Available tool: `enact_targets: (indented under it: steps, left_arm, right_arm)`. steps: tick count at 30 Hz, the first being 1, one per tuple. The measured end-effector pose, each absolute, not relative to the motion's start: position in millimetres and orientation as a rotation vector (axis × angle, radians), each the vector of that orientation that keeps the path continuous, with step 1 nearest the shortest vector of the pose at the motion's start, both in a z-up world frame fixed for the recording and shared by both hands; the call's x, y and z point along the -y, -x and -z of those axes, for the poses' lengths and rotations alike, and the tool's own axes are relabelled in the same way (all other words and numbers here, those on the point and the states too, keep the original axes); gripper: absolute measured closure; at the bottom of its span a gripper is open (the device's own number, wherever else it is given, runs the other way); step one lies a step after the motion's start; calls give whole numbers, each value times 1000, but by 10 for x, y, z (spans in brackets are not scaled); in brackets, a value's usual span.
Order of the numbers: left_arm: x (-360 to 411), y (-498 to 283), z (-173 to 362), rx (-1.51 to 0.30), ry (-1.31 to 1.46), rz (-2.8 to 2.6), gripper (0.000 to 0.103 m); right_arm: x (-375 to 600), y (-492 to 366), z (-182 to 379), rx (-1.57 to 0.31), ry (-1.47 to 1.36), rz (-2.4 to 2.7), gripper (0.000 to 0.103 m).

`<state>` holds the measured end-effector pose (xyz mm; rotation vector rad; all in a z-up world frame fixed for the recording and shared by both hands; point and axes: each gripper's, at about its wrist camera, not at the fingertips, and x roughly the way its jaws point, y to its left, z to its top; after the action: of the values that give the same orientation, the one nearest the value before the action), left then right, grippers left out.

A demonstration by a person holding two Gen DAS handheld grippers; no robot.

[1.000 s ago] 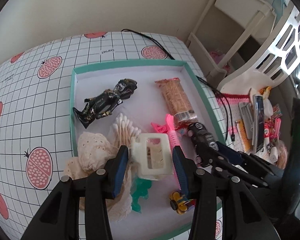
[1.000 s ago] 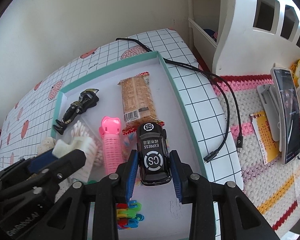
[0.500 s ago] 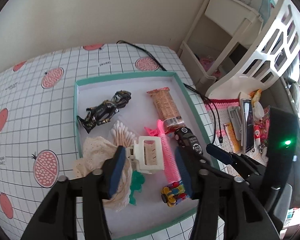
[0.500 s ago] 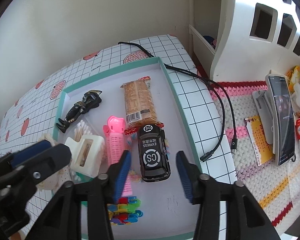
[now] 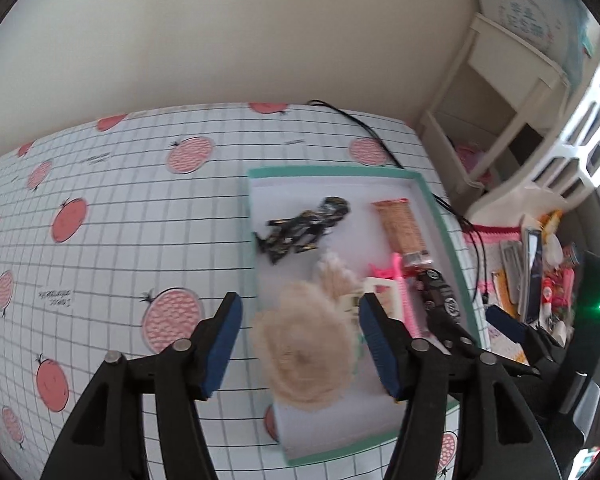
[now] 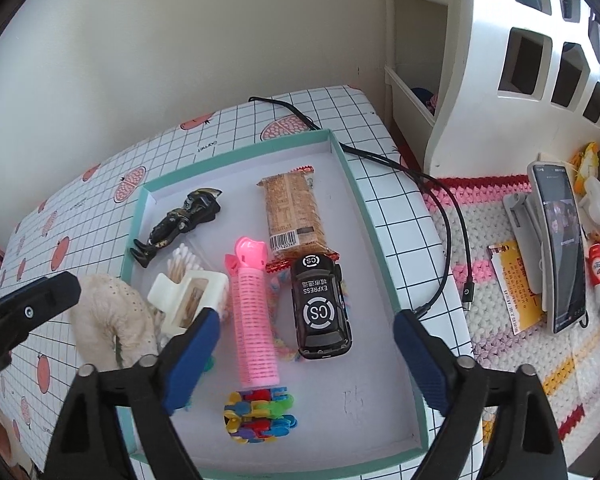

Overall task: Organize objects
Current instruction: 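Lower and open both grippers, releasing hair clip and toy car into the tray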

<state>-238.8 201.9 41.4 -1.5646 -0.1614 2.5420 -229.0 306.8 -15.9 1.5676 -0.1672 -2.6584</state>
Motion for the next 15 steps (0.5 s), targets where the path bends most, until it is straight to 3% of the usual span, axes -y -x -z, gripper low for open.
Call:
enact_targets:
  steps: [2,7,9,15]
  left_arm:
    - [-1951,2376,-421,173,1559,-2562,17]
    - [-1834,2364,-404,165,1570,-2595,16]
    - [-1783,2362,-370,180,1576,-2614,5]
    - [-1655,2345,-277,197,1602,-2650,4]
  right_arm:
    - [-3063,2281,142,165,-1558,2665,4]
    - [-3046,2259,96,159,-1535,2684,0]
    - [-3033,2247,79,160,-1525,2689,0]
    - [-2949,2185,33,145,-1501,2697,0]
